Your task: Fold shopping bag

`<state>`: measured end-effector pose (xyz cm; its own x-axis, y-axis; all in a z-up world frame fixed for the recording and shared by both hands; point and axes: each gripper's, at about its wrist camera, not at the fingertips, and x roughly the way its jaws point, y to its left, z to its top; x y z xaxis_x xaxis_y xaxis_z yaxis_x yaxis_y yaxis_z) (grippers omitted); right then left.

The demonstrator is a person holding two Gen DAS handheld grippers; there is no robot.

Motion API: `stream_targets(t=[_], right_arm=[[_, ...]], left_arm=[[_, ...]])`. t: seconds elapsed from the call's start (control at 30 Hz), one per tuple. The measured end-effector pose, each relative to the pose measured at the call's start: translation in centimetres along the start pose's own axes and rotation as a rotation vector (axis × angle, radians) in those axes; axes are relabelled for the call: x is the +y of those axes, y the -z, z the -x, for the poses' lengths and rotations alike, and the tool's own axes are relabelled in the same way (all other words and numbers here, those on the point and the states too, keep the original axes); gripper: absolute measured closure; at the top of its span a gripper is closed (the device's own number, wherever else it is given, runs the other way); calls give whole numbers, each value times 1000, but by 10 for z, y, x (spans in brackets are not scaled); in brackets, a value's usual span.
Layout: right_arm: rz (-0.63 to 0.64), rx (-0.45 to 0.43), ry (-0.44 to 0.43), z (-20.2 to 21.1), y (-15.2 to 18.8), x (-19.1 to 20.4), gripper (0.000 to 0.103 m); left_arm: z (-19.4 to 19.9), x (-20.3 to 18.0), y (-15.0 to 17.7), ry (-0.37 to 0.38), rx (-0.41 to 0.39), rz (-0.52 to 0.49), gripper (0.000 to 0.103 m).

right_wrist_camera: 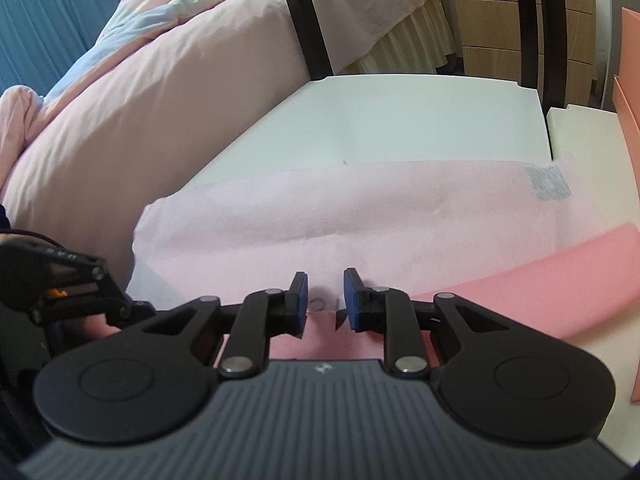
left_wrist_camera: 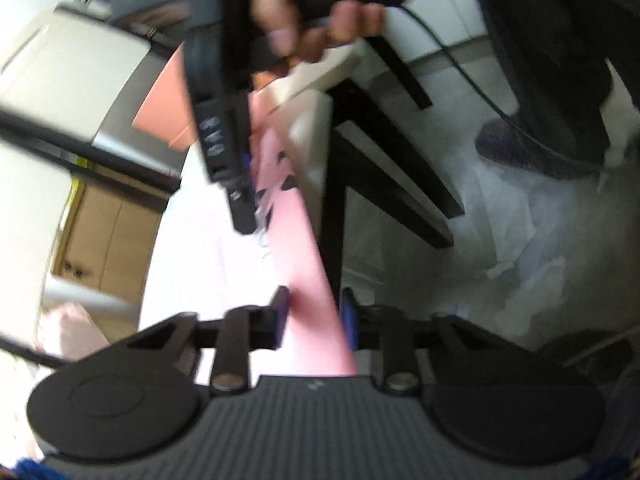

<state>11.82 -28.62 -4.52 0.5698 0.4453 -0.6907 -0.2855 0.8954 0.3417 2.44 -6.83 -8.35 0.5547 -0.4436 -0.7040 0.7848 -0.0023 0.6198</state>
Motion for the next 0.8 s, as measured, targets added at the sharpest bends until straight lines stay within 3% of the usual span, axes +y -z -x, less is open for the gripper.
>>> stream_targets(t=[0.07, 0.13, 0.3, 0.5, 0.6, 0.8], right_arm=[[-21, -22, -6, 2, -1, -2, 79], [-15, -100, -6, 12, -4, -2, 77], [42, -291, -7, 42, -15, -1, 77], [173, -311, -23, 43, -16, 5, 77], [239, -287, -56, 33, -12, 13, 77], [293, -243, -66, 4, -9, 18, 78]], left_arm=[[4, 23, -1, 73, -9, 145, 89], [4, 46, 2, 165, -10, 301, 95], [-10, 92, 24, 380, 10, 681, 95], [-32, 130, 68, 588, 35, 1084, 96], [-40, 138, 86, 627, 54, 1222, 96], [-40, 146, 100, 636, 96, 1307, 96]])
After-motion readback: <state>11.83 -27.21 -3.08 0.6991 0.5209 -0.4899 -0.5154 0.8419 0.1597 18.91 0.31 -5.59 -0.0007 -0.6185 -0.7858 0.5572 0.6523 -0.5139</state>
